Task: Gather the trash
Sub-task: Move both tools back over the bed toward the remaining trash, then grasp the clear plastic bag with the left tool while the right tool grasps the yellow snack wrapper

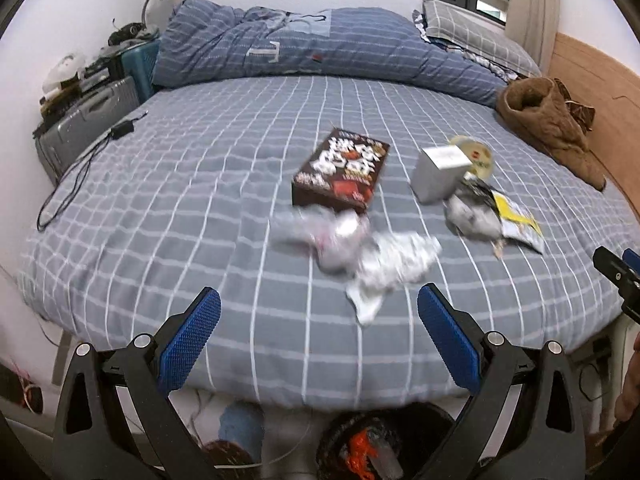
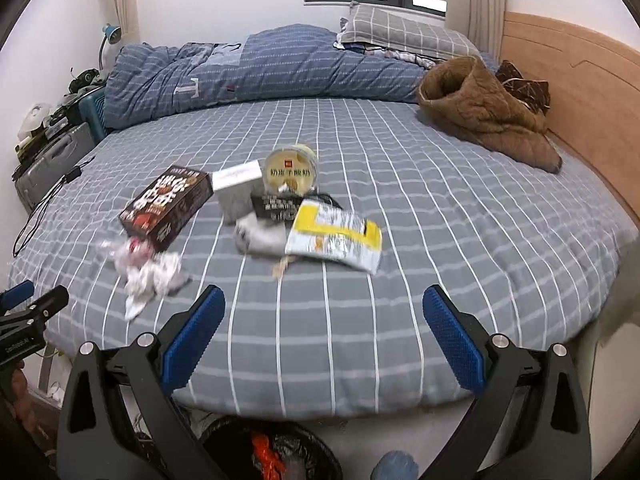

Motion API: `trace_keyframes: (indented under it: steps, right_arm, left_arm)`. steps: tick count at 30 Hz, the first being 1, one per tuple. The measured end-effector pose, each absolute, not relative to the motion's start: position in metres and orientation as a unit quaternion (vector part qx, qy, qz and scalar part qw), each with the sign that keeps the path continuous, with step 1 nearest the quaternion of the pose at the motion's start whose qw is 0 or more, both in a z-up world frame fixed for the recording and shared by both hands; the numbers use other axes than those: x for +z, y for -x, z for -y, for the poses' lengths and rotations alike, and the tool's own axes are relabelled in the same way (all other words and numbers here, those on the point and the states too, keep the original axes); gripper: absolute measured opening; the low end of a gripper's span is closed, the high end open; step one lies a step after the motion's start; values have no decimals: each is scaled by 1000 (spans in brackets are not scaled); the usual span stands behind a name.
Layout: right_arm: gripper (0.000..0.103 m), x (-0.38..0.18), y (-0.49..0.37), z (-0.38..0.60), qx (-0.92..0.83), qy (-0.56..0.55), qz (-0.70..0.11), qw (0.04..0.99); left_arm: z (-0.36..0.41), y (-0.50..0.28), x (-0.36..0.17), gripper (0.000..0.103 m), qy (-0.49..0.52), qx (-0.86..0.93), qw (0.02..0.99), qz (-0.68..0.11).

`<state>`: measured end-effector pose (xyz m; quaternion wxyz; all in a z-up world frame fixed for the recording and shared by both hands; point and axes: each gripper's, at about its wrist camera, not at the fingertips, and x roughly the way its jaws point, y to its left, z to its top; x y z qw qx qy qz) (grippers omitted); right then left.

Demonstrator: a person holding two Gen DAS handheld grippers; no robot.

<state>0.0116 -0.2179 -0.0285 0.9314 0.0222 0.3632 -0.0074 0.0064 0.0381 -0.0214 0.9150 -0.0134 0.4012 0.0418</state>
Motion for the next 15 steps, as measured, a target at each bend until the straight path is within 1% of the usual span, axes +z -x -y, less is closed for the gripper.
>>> trace_keyframes:
  steps: [4, 8, 15]
  right_arm:
    - [95, -37, -54, 217, -5, -25, -372, 928]
    - [95, -54, -96, 216, -3, -21, -385, 923]
    - [95, -85, -138, 224, -3, -29, -409, 912]
  left_arm:
    - [-42, -43, -25, 97, 17, 44, 913, -406]
    - [-40, -83, -40, 97, 4, 43, 908, -417]
    - [-39, -112, -69, 96, 4, 38, 900, -434]
